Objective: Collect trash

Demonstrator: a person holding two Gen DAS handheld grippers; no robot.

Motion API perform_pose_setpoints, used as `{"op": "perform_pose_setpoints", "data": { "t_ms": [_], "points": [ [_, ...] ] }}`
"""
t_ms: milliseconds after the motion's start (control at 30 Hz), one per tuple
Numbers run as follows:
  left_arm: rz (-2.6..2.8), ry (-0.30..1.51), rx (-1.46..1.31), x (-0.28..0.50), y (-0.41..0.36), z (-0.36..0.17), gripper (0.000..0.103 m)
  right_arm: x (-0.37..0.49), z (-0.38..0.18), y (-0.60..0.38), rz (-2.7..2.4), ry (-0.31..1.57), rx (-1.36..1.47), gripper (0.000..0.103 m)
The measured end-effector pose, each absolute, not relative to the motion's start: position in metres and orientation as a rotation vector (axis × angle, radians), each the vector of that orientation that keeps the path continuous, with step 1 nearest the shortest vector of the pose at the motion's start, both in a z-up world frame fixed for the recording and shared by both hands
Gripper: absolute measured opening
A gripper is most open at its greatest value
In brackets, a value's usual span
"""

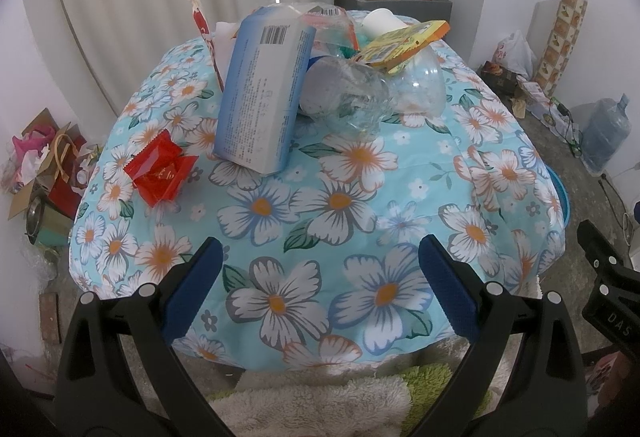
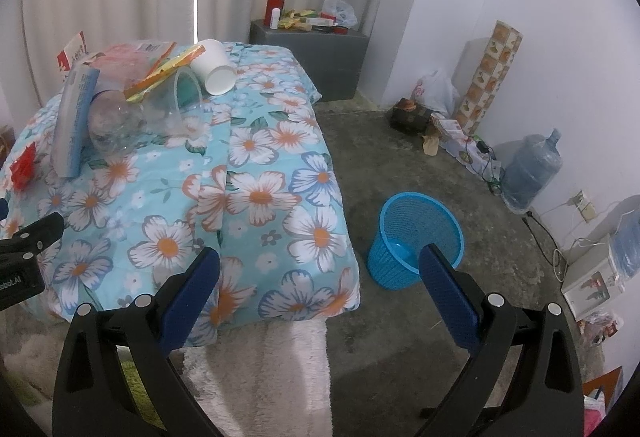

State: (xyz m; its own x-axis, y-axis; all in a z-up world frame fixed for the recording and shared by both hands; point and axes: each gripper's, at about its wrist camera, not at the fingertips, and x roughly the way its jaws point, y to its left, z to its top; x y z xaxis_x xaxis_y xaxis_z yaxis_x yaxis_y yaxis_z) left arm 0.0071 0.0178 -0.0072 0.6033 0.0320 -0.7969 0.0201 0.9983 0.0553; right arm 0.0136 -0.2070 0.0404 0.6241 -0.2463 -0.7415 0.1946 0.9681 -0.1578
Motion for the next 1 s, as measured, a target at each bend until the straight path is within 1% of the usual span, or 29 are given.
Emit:
{"op": "perform_pose_setpoints", "data": {
  "t_ms": [367,600,800,1000],
  "points": [
    [0.002,0.924,0.062,0.006,0.024,-0.009,0.094,0.014,0.043,-0.211,-0.252,0.861,-0.062,0.097],
    [-0.042,0.911,0.059,0.008,0.029,-0.009,0.094,0.019,0.040,-0.195,-0.249,0.840,-0.041,0.097],
    [-0.067,0.927,0.013,0.017,0.062,-0.011,0.094,0.027,0.040,-0.192,-0.196,0.839,0.002,0.097],
    [-0.117,0.829,-0.149,0.013,0.121,-0.014,0.094,0.038,0.032,-0.185,-0.117,0.824,0.054,0.097]
  ]
}}
